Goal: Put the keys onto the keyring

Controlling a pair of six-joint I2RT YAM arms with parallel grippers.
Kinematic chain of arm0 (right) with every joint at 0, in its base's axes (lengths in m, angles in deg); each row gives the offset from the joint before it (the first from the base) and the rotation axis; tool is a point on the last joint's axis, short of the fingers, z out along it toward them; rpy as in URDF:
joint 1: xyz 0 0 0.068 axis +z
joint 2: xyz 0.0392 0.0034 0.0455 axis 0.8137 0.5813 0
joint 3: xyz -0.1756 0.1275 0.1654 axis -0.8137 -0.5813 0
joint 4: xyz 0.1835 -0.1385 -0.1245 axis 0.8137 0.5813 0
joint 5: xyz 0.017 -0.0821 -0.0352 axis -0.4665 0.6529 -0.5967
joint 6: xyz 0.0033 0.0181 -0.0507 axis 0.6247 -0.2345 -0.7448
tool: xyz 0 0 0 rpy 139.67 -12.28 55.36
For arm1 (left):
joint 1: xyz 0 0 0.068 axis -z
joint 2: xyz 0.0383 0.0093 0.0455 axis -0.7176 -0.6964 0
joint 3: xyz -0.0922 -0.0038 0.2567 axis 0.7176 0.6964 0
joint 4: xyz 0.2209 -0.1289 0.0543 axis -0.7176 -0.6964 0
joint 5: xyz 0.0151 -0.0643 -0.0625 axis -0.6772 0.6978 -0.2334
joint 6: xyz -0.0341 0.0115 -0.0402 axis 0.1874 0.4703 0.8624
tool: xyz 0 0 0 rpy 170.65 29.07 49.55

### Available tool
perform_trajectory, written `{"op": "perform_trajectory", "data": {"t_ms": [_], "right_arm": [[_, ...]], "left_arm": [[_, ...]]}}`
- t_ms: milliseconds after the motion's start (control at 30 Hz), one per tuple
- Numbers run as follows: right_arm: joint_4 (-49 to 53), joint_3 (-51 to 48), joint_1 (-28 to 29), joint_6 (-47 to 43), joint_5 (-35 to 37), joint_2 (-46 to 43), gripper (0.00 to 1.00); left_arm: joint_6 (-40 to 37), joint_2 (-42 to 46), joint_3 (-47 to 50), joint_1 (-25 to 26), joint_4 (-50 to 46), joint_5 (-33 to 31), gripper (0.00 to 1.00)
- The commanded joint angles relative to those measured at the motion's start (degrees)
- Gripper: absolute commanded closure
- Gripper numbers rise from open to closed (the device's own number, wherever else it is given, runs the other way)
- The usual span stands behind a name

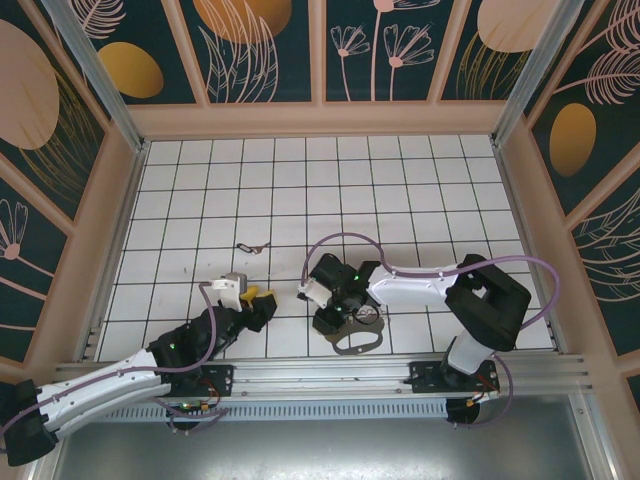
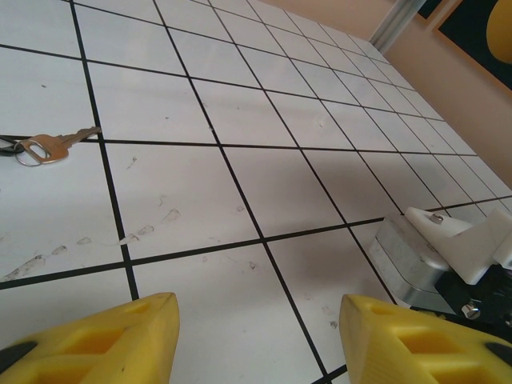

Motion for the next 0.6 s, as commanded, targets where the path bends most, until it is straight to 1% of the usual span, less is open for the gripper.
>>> {"op": "perform_trajectory", "data": {"t_ms": [0, 100, 167, 333, 400, 567], "right_arm": [[2.0, -0.3, 0.6, 1.6, -1.3, -1.8, 0.8], [1.6, -0.9, 0.6, 2.8, -0.9, -2.7, 0.8], [0.6, -1.7, 0.6, 3.8, -1.2, -3.9, 0.8], [-3.3, -3.5, 0.6, 6.5, -2.7, -6.2, 0.8], [-5.0, -4.4, 0.6, 7.2, -3.3, -6.8, 0.8], [-7.6, -6.5, 0.6, 8.7, -3.8, -7.6, 0.8]], "left_arm": [[-0.3, 0.6, 0.5, -0.3, 0.5, -0.5, 0.44], [-0.5, 0.3, 0.5, -0.3, 1.2, 1.3, 0.43], [-0.5, -0.7, 0.3, -0.3, 1.9, 3.7, 0.42], [0.3, -6.1, 0.1, -0.3, 3.2, 14.2, 0.38], [1.2, -8.2, 0.7, -0.3, 5.2, 18.5, 0.36], [1.1, -12.6, 0.5, -0.3, 8.3, 24.9, 0.32]]}}
